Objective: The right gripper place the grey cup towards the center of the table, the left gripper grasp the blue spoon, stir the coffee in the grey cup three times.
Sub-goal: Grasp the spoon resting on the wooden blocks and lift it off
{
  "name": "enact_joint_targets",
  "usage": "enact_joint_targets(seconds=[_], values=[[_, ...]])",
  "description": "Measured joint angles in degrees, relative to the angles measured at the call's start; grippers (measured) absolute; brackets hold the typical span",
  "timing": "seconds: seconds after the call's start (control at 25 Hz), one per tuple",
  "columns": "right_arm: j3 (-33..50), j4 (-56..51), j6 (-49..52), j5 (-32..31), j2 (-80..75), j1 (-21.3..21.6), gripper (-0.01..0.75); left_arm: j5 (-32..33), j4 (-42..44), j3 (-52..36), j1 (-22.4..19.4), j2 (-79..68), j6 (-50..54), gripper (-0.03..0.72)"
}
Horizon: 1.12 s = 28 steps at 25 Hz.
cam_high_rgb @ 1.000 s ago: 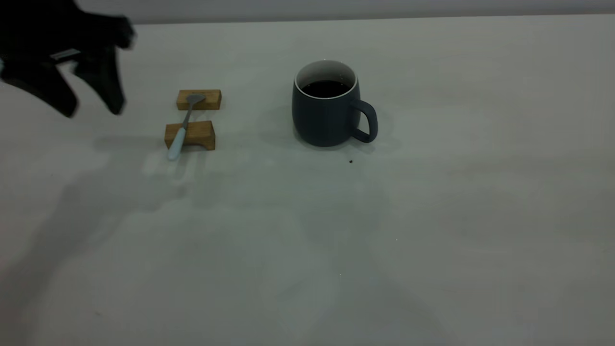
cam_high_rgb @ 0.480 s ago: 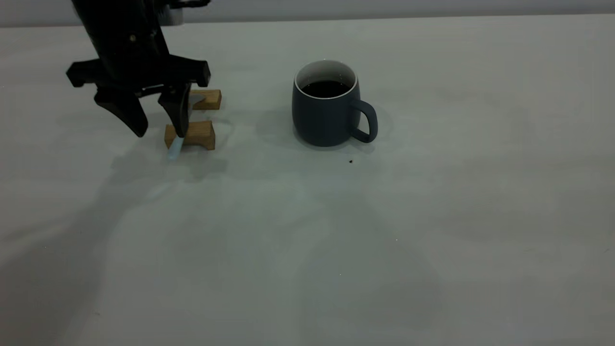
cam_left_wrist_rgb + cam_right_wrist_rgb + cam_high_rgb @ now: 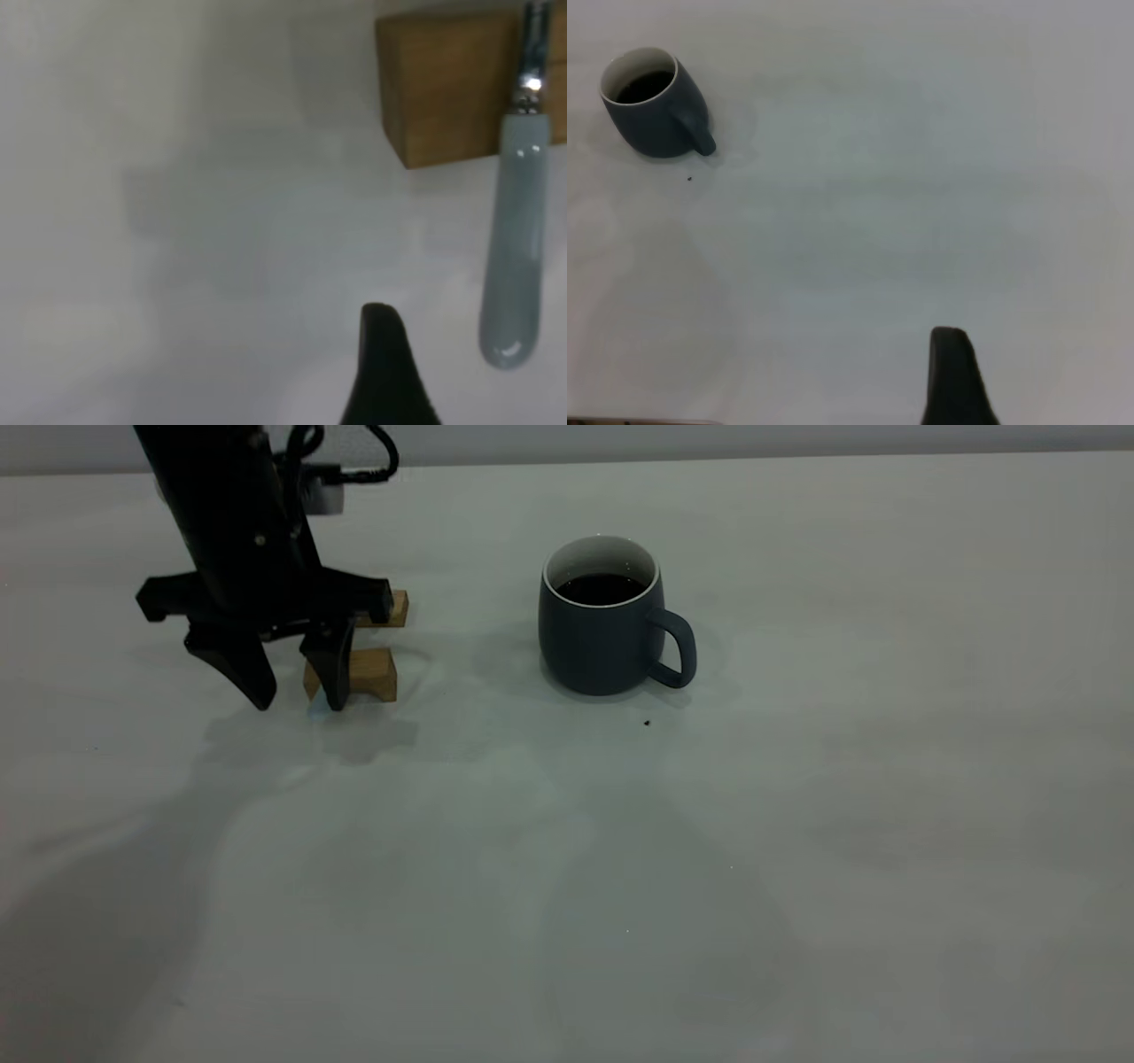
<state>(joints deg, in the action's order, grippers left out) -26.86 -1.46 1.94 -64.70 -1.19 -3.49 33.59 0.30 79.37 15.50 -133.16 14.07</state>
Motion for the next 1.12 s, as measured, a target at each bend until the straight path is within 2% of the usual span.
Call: enact_joint_targets(seconds=[0.28, 0.48, 0.64, 0.72, 0.84, 1.12], values=[[0.0, 0.0, 0.0, 0.0, 0.0, 0.0, 0.535, -2.05, -0.3, 1.51, 0.0, -2.85, 1.53, 0.557], [0.0, 0.0, -0.06, 0.0, 0.0, 0.0, 0.535, -1.68, -0.3, 1.76, 0.0, -3.75, 1.66, 0.515], [0.0, 0.0, -0.06, 0.0, 0.0, 0.0, 0.535, -1.8, -0.3, 1.88, 0.0, -3.94, 2.29, 0.427], [0.0, 0.0, -0.06, 0.0, 0.0, 0.0, 0.535, -2.01, -0.3, 1.88, 0.0, -3.94, 3.38, 0.349], [0.0, 0.0, -0.01, 0.0, 0.0, 0.0, 0.535, -2.31, -0.3, 1.95, 0.0, -3.94, 5.17, 0.166], [0.0, 0.0, -0.01, 0.0, 0.0, 0.0, 0.535, 4.34, -0.97, 6.06, 0.0, -0.1, 5.92, 0.163]])
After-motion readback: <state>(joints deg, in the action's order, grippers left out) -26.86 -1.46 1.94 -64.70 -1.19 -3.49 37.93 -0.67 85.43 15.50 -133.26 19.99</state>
